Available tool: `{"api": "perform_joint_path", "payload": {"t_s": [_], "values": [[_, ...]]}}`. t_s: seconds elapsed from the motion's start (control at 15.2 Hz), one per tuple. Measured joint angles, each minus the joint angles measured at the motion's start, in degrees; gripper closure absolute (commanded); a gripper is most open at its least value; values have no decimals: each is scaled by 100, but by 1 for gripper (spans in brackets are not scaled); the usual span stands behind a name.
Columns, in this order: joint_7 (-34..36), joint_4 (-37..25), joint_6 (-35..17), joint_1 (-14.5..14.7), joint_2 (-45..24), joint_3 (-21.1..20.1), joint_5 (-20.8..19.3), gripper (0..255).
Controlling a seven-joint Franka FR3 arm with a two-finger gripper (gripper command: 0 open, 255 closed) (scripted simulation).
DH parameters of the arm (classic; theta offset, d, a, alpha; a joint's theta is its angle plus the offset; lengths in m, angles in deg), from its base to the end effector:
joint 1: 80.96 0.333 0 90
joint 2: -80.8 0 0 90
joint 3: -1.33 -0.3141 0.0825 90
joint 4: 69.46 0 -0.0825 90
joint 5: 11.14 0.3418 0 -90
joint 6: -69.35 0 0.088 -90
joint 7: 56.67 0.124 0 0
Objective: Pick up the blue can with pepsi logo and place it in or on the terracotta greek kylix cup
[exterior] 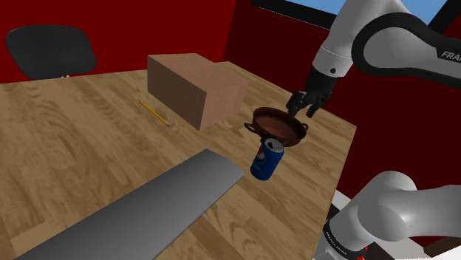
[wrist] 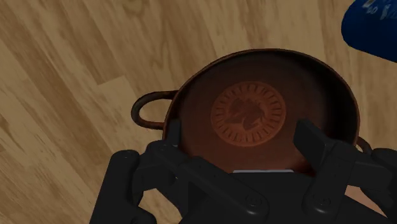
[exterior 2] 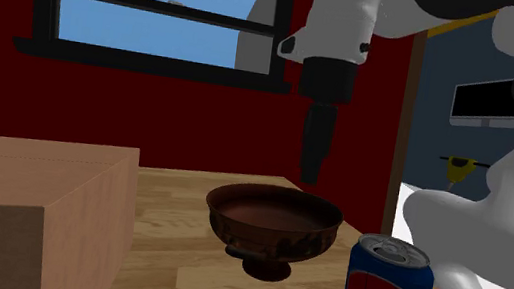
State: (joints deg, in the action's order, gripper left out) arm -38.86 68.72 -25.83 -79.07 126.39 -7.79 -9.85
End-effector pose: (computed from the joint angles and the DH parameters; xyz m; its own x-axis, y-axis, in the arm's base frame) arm 0.2666 0.0671 0.5554 0.9847 -0.1619 0.0647 -0.1666 -0.9832 0.0746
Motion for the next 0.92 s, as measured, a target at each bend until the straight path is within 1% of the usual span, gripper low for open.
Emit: {"api": "perform_joint_path", "payload": {"t_s": [0.2,0.4,0.73,0.86,0.92], "values": [[395,100,64,176,177,-350,287,0],[803,-21,136,314,159,-707,563,0],[1483,10,10,548,147,-1342,1040,0],[1764,-162,4,596,18,-1608,1194,0],[1833,-160,-29,614,-1,-1677,1240,0]]}}
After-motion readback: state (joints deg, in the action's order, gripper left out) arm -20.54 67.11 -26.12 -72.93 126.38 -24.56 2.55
